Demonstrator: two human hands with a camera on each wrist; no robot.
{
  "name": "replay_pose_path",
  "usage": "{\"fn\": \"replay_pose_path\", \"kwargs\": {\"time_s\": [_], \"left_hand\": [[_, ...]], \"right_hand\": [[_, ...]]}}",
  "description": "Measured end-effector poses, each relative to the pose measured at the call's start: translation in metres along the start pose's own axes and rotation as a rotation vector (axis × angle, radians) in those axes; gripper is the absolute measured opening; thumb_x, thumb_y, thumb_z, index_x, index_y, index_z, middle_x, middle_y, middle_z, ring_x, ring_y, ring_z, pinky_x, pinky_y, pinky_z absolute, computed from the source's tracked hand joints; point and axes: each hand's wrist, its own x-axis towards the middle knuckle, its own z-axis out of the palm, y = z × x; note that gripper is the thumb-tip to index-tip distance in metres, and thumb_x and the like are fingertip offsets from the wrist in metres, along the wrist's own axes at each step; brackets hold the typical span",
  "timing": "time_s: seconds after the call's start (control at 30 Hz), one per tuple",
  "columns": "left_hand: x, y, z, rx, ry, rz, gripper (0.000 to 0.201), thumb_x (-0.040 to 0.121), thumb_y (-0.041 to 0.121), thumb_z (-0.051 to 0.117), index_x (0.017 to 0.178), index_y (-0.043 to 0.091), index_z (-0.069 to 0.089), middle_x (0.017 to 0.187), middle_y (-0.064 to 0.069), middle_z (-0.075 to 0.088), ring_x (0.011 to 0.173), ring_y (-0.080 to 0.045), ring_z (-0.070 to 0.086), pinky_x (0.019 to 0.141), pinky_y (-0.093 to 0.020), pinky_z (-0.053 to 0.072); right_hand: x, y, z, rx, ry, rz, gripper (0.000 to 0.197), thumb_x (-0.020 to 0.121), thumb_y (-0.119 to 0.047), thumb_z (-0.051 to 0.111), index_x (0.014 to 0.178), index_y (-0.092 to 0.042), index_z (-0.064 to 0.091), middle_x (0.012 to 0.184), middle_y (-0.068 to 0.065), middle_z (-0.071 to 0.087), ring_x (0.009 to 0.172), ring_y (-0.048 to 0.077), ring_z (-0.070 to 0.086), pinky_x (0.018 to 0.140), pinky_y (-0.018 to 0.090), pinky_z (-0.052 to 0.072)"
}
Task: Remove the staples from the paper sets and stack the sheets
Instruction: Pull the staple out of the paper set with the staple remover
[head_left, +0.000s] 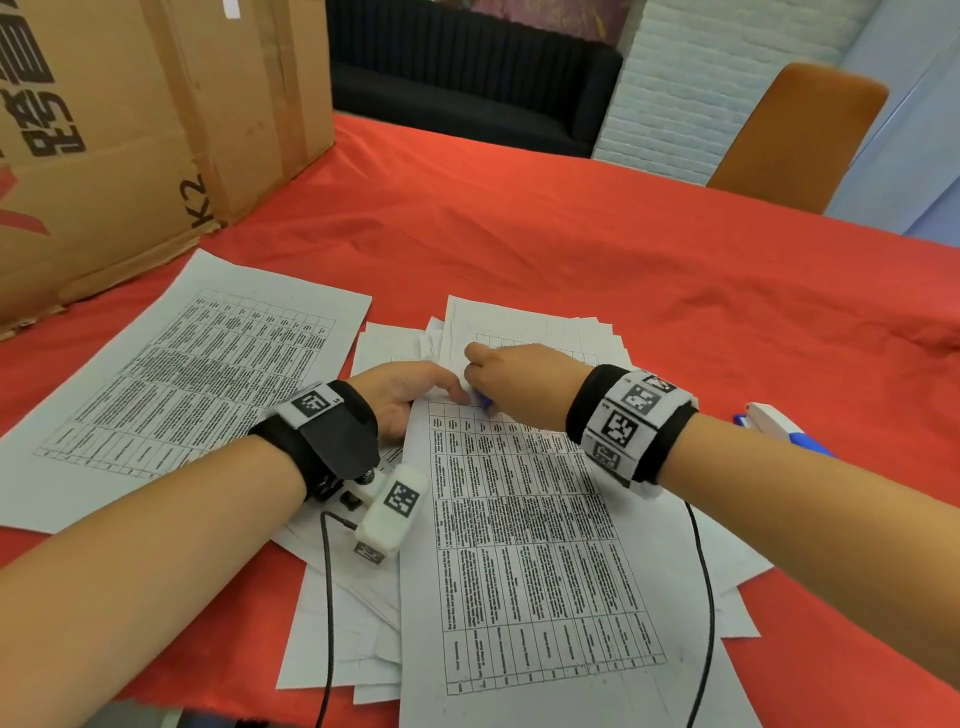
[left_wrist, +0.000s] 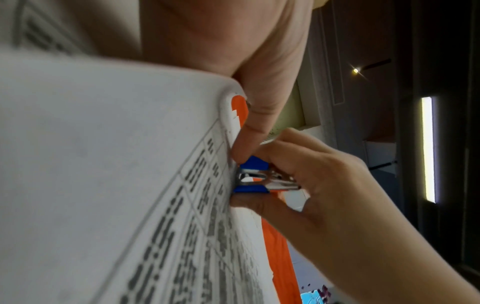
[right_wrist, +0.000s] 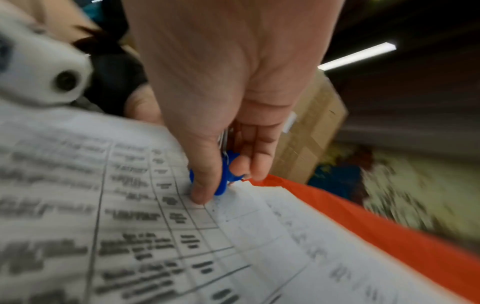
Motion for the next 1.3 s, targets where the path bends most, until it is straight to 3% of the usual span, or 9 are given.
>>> {"fn": "replay_pose_path", "kwargs": {"time_s": [0.17,0.43,0.6,0.77,1.0,1.07,1.17,1.23,1.3], "left_hand": [[0.008,-0.004,0.005,0.085,0.075,0.107,0.047,0.076,-0.012,0.067,0.12,0.003,0.058,0.1,-0.025,0.069,0.084,-0.04,0.07,0.071,-0.05,0.058],[0.01,-0.002,0.004,0.101,0.084,0.081,0.047,0.078,-0.011,0.067,0.121,0.005,0.056,0.103,-0.023,0.069,0.084,-0.038,0.07,0.064,-0.049,0.058],[0.012,-0.001,0.004,0.107,0.089,0.074,0.049,0.077,-0.011,0.066,0.122,0.005,0.055,0.102,-0.023,0.069,0.084,-0.039,0.07,0.068,-0.052,0.058],[0.015,-0.001,0.006,0.127,0.135,0.078,0.053,0.075,-0.011,0.069,0.124,0.002,0.052,0.106,-0.023,0.067,0.089,-0.04,0.068,0.073,-0.053,0.057],[0.011,-0.002,0.007,0.158,0.158,0.101,0.052,0.076,-0.008,0.07,0.123,0.0,0.05,0.109,-0.021,0.065,0.091,-0.038,0.067,0.073,-0.051,0.057],[0.008,0.0,0.01,0.275,0.22,0.212,0.054,0.078,-0.001,0.071,0.127,0.003,0.05,0.119,-0.014,0.06,0.101,-0.03,0.062,0.085,-0.042,0.053],[-0.006,0.015,0.022,0.463,0.454,0.683,0.041,0.089,0.019,0.062,0.127,0.01,0.048,0.124,-0.006,0.05,0.113,-0.02,0.048,0.095,-0.033,0.041],[-0.019,0.025,0.036,0.228,0.313,0.687,0.017,0.098,0.026,0.045,0.105,0.012,0.052,0.106,-0.01,0.051,0.099,-0.021,0.048,0.084,-0.033,0.04],[-0.022,0.026,0.046,-0.171,0.02,0.4,0.031,0.103,0.025,0.032,0.093,0.002,0.051,0.097,-0.017,0.054,0.089,-0.027,0.052,0.078,-0.033,0.044]], "right_hand": [[0.0,0.017,0.018,0.398,0.072,0.08,0.031,0.089,-0.022,0.064,0.116,-0.011,0.057,0.112,0.001,0.047,0.087,0.017,0.052,0.077,0.028,0.043],[-0.002,0.036,0.038,0.666,0.156,0.102,0.028,0.087,-0.023,0.067,0.112,-0.013,0.061,0.103,-0.005,0.052,0.091,0.012,0.05,0.079,0.019,0.035],[-0.003,0.043,0.04,0.853,0.119,0.177,0.029,0.086,-0.025,0.068,0.112,-0.015,0.06,0.112,0.001,0.06,0.099,0.017,0.058,0.084,0.024,0.048],[-0.007,0.047,0.041,1.046,0.076,0.207,0.02,0.089,-0.02,0.065,0.107,-0.016,0.06,0.102,0.0,0.064,0.08,0.001,0.061,0.063,0.002,0.044],[-0.019,0.06,0.049,1.531,0.126,0.279,0.009,0.093,0.0,0.054,0.102,-0.003,0.057,0.083,0.016,0.061,0.072,0.02,0.064,0.078,0.029,0.059],[-0.025,0.058,0.044,1.534,0.148,0.253,0.008,0.093,-0.002,0.055,0.101,-0.004,0.058,0.085,0.015,0.06,0.075,0.022,0.063,0.083,0.033,0.058],[-0.035,0.053,0.02,1.561,0.27,0.171,0.012,0.093,-0.003,0.055,0.105,-0.001,0.057,0.089,0.009,0.058,0.078,0.02,0.063,0.086,0.033,0.057],[-0.041,0.048,-0.002,1.49,0.324,0.123,0.015,0.093,-0.005,0.057,0.107,0.0,0.057,0.09,0.008,0.059,0.08,0.019,0.064,0.085,0.03,0.057],[-0.042,0.043,-0.018,1.133,0.366,0.102,0.02,0.09,-0.01,0.062,0.108,-0.001,0.059,0.095,0.009,0.062,0.084,0.019,0.064,0.081,0.021,0.054]]}}
